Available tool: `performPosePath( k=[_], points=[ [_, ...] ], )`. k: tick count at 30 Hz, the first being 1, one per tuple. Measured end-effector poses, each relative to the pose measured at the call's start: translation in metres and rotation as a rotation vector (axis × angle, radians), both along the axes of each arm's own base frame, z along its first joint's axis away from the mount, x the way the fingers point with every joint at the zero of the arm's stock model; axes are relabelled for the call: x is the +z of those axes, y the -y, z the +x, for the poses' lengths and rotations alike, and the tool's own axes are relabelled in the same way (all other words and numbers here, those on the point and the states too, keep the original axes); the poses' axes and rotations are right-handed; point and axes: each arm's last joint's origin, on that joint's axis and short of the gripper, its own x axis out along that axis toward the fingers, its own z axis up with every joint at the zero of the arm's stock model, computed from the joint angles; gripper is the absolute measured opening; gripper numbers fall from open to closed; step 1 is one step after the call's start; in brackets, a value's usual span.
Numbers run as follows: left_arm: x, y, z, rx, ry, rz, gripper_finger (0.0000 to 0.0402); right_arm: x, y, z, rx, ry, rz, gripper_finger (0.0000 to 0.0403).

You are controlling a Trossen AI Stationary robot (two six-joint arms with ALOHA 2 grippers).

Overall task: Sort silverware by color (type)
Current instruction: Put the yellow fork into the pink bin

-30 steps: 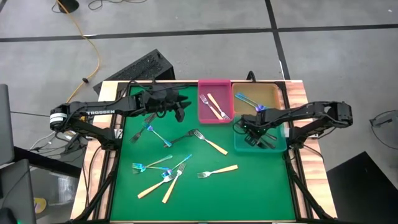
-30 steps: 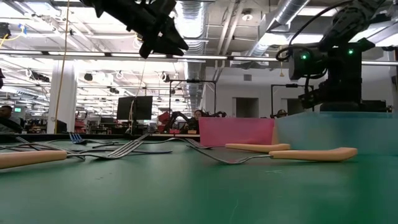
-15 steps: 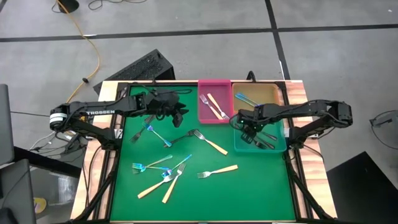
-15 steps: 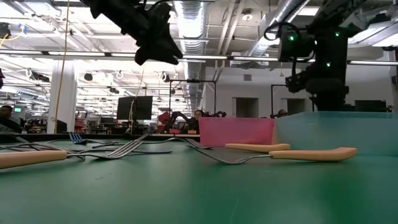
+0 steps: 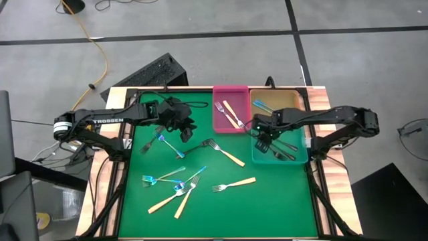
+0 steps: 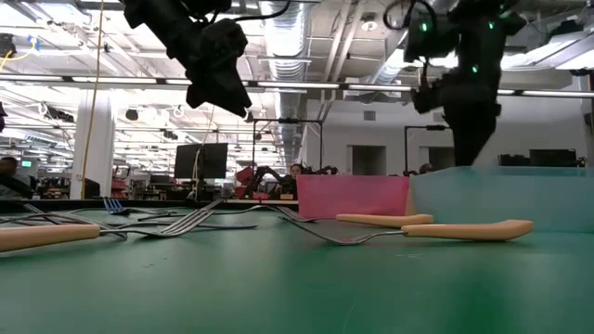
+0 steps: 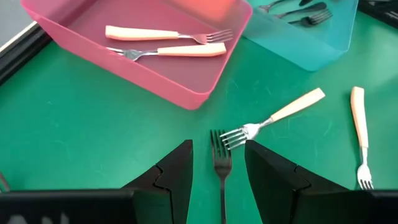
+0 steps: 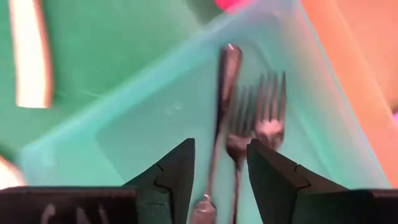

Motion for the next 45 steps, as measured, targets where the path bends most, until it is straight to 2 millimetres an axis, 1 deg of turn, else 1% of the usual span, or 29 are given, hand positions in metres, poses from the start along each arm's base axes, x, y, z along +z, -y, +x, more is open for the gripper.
performPosePath(
  k=[5,7,10,12,20,24,27,33,36,40,43,45],
  points=[
    [0.000,0.000,0.000,0.001,0.000,-0.001,0.0129,0.026,-0.012,0.015,0.027,0.111,-0.009,0.0164],
    [0.000,0.000,0.000,0.002,0.000,-0.002,0.0129,0.033,-0.017,0.021,0.033,0.168,-0.021,0.0164],
    [0.000,0.000,0.000,-0.004,-0.001,0.004,0.0129,0.038,-0.026,0.030,0.033,0.256,-0.039,0.0163],
    [0.000,0.000,0.000,-0.008,-0.002,0.008,0.0129,0.037,-0.032,0.036,0.018,0.291,-0.043,0.0163],
    [0.000,0.000,0.000,-0.034,-0.005,0.020,0.0129,0.007,-0.059,0.065,0.035,0.290,-0.024,0.0163],
    [0.000,0.001,0.000,-0.067,-0.007,0.028,0.0129,-0.009,-0.068,0.079,0.045,0.276,-0.013,0.0163],
    [0.000,0.001,0.000,-0.073,-0.009,0.032,0.0129,-0.016,-0.071,0.089,0.045,0.246,-0.012,0.0163],
    [-0.001,0.002,-0.001,-0.085,-0.029,0.037,0.0129,-0.022,-0.073,0.117,0.070,0.238,-0.021,0.0163],
    [-0.002,0.002,-0.001,-0.092,-0.034,0.042,0.0129,-0.029,-0.074,0.128,0.082,0.209,-0.022,0.0163],
    [-0.002,0.002,-0.002,-0.104,-0.050,0.049,0.0129,-0.038,-0.077,0.137,0.094,0.175,0.018,0.0163],
    [-0.003,0.002,-0.002,-0.106,-0.050,0.048,0.0129,-0.046,-0.077,0.138,0.086,0.124,0.035,0.0163],
    [-0.003,0.002,-0.002,-0.105,-0.051,0.047,0.0129,-0.048,-0.077,0.136,0.067,0.099,0.041,0.0163]
  ],
)
